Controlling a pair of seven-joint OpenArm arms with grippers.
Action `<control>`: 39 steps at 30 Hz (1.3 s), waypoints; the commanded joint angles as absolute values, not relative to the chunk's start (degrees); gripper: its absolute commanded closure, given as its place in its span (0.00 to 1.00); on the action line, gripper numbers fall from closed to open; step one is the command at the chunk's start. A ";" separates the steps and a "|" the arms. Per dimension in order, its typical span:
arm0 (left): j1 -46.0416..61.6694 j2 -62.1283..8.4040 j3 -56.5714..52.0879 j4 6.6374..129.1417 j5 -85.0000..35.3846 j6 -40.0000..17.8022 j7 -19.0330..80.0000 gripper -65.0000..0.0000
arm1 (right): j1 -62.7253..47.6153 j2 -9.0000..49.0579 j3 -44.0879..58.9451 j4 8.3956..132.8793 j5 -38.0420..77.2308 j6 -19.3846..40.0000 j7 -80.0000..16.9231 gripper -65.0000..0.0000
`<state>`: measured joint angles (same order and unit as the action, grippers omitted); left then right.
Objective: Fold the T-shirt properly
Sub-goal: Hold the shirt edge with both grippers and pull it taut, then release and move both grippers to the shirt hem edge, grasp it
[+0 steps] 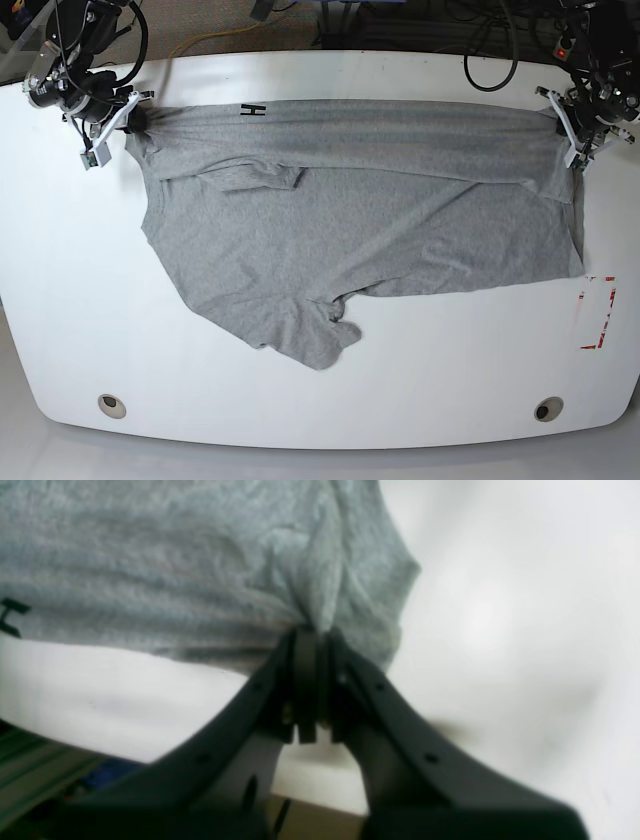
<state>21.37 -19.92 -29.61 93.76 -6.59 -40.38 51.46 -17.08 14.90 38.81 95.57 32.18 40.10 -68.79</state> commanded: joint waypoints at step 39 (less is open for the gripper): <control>-0.48 -12.79 -34.42 103.08 2.42 -40.00 60.62 0.29 | 14.29 14.02 37.49 78.64 20.26 40.00 -65.27 0.30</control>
<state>1.08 -12.62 -34.15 103.94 1.69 -40.10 61.19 11.90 12.80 38.50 80.36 20.93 39.83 -67.61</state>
